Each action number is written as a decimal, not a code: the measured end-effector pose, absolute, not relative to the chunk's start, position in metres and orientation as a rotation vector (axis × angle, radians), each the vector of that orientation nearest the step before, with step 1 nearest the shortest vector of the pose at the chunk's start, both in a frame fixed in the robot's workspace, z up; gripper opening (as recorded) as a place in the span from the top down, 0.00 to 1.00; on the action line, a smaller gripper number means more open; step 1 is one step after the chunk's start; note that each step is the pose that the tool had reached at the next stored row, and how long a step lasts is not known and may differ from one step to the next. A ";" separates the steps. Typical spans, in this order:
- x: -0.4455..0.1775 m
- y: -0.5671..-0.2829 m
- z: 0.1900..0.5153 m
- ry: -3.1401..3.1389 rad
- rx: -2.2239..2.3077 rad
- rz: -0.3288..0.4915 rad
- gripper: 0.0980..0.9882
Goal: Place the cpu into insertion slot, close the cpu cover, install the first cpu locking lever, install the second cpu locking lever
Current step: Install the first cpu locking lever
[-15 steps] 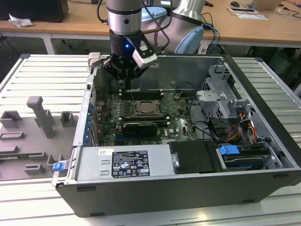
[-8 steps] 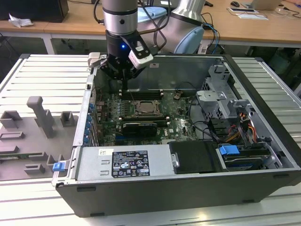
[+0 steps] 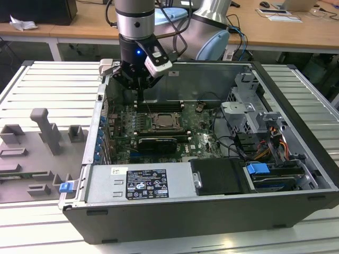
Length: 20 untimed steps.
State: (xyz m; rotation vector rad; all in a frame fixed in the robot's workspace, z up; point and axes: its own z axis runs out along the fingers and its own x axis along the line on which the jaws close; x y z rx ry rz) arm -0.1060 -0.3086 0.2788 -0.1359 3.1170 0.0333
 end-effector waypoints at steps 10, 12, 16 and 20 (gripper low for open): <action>-0.106 -0.305 0.275 3.117 -0.136 0.033 0.99; -0.108 -0.305 0.273 3.117 -0.136 0.033 0.99; -0.108 -0.303 0.267 3.117 -0.136 0.033 0.99; -0.108 -0.297 0.263 3.117 -0.136 0.032 0.99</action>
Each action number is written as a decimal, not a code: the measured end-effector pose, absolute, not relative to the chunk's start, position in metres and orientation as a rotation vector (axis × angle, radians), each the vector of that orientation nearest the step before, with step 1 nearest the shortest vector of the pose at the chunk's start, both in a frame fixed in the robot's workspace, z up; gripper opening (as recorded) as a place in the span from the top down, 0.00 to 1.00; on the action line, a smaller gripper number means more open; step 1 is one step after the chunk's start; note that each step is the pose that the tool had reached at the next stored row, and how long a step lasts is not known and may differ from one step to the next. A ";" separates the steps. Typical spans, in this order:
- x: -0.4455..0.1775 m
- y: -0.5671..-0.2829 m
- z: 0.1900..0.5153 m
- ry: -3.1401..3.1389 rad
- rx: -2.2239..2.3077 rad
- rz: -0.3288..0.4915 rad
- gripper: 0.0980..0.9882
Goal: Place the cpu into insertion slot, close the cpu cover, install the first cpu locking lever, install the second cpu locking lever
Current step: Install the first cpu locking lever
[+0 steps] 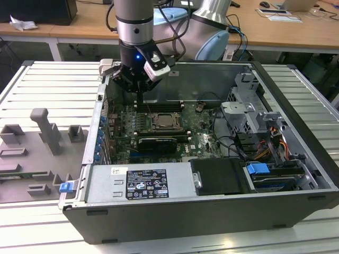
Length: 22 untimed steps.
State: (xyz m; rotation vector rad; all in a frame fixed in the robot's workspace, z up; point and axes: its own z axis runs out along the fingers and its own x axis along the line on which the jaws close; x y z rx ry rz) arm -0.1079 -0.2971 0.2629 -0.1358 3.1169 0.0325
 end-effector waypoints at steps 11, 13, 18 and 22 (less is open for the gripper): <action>-0.093 -0.285 0.261 3.117 -0.134 0.032 0.99; -0.088 -0.284 0.260 3.117 -0.133 0.031 0.99; -0.085 -0.284 0.259 3.117 -0.132 0.028 0.99; -0.076 -0.284 0.255 3.117 -0.132 0.028 0.99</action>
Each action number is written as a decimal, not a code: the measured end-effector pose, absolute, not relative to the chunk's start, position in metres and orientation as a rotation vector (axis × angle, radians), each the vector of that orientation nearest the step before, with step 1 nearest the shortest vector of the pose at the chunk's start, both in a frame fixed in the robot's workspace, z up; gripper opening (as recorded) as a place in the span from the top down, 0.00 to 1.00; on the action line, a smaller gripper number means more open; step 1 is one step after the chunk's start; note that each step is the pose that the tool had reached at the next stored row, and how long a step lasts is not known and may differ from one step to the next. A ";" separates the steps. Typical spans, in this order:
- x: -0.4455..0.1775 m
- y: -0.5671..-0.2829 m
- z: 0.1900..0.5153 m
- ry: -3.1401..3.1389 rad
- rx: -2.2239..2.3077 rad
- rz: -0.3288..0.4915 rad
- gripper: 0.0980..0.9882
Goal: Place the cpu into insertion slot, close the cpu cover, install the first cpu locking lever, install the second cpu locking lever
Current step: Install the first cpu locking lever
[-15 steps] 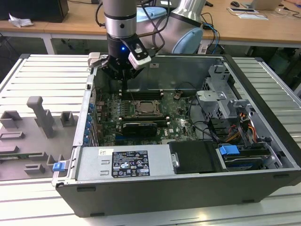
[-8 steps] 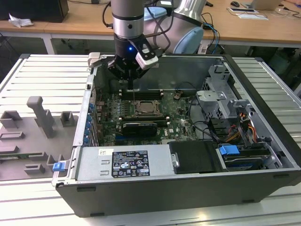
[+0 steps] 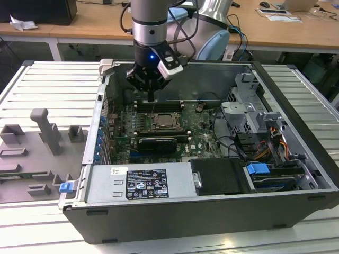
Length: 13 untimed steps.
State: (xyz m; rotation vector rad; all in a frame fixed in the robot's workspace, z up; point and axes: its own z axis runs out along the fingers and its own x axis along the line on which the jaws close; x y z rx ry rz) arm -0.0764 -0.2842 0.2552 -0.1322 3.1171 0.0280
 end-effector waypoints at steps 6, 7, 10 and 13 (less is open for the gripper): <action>-0.066 -0.284 0.251 3.117 -0.132 0.028 0.99; -0.065 -0.284 0.251 3.117 -0.132 0.038 0.99; -0.062 -0.285 0.249 3.115 -0.128 0.079 0.99; -0.058 -0.285 0.245 3.115 -0.095 0.096 0.99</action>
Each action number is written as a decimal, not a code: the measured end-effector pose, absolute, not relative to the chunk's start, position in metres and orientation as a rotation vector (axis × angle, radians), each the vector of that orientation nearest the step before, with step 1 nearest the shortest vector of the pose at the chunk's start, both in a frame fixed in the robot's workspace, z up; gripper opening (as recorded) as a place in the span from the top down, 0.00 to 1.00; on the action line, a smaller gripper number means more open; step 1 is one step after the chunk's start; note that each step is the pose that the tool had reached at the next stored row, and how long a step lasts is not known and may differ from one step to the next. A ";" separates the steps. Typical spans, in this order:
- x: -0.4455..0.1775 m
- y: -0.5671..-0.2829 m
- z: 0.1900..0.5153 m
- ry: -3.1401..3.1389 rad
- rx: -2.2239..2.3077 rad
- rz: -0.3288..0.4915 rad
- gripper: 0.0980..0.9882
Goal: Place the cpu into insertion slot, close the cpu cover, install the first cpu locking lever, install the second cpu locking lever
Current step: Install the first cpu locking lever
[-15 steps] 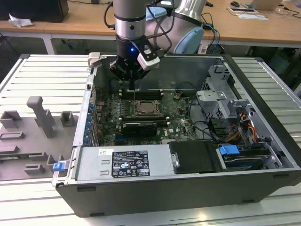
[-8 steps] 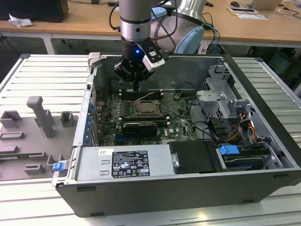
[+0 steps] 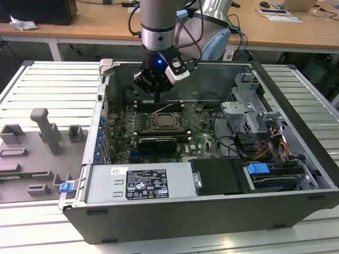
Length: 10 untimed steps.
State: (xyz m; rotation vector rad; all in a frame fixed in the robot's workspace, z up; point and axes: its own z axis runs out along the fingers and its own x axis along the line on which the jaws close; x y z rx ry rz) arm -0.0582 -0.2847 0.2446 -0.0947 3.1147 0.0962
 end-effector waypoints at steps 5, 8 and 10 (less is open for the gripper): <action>-0.053 -0.284 0.236 3.114 -0.095 0.098 0.99; -0.049 -0.284 0.232 3.114 -0.096 0.098 0.99; -0.047 -0.284 0.231 3.114 -0.096 0.098 0.99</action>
